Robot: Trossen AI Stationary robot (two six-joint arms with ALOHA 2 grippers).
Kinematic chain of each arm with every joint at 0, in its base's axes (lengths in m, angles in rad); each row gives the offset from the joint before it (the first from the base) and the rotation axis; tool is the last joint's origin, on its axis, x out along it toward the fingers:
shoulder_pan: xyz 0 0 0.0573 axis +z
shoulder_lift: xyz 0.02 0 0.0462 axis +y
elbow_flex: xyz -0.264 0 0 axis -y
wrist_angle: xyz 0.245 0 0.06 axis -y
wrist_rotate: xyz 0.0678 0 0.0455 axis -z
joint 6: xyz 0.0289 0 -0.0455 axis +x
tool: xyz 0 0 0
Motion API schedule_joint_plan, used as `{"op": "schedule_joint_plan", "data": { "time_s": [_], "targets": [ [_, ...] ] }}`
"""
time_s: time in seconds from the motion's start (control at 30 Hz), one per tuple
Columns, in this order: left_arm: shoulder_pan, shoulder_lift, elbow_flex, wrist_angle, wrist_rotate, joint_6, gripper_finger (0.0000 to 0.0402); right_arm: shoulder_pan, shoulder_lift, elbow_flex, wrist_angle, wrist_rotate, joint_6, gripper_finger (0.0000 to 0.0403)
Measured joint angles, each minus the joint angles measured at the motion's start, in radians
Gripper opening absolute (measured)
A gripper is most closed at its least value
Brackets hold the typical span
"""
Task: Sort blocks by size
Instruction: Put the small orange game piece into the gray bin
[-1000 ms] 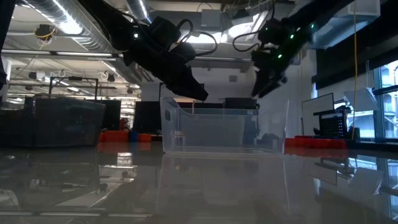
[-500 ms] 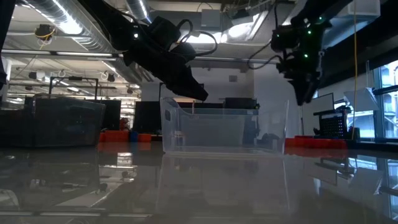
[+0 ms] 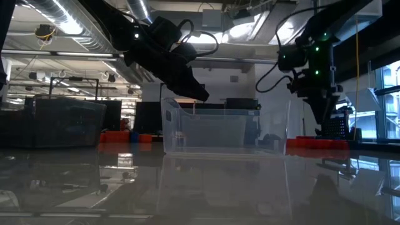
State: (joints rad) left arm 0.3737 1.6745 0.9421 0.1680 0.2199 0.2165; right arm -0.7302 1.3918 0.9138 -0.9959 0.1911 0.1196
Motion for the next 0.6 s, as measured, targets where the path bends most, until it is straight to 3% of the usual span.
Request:
{"op": "schedule_joint_plan", "data": {
  "time_s": [0.23,0.6],
  "targets": [
    [0.0,0.0,0.0,0.0,0.0,-0.003,0.0223,-0.018,0.062,-0.011,0.069,0.011,-0.001,0.0199],
    [0.0,0.0,0.0,0.0,0.0,-0.007,0.0223,-0.016,0.159,-0.011,0.122,0.026,-0.034,0.0195]
  ]
}}
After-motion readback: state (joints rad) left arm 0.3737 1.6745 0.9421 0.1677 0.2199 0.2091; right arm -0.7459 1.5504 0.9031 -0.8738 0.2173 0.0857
